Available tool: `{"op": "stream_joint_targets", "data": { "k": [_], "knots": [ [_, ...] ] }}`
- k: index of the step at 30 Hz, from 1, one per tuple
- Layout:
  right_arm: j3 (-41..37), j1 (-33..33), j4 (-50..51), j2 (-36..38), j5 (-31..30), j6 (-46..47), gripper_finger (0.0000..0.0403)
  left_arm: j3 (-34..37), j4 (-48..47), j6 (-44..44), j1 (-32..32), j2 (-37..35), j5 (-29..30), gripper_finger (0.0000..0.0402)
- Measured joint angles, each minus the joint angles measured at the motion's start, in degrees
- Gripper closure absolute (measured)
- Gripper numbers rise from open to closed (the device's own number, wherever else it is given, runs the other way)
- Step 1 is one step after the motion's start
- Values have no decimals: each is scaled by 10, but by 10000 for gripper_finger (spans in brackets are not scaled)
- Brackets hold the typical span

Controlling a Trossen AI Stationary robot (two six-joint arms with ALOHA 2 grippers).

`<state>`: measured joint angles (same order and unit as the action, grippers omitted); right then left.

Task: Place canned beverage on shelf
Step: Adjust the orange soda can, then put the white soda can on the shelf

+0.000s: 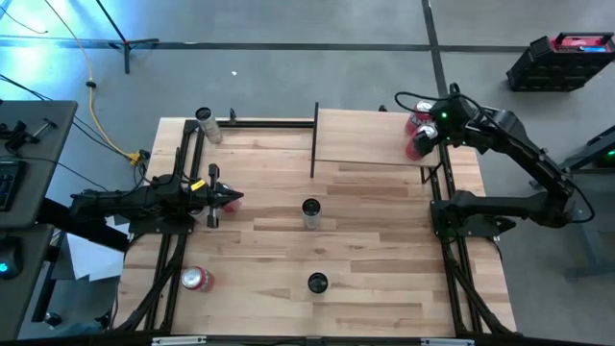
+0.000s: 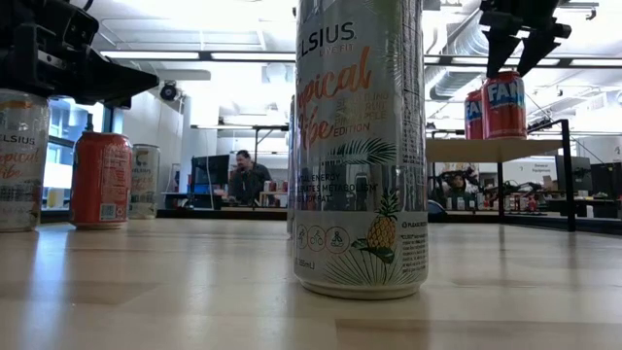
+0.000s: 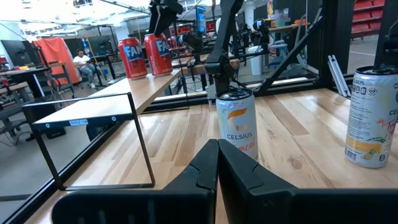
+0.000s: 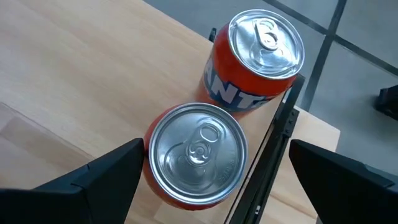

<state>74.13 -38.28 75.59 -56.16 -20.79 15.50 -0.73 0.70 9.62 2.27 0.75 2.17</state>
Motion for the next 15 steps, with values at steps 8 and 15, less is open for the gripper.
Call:
{"op": "stream_joint_targets", "data": {
  "k": [8,15],
  "knots": [
    [2,0,-15,9,43,-10,16,0,0,0,0,0,0,398],
    [94,5,-20,31,153,-34,16,0,0,0,0,0,0,398]
  ]
}}
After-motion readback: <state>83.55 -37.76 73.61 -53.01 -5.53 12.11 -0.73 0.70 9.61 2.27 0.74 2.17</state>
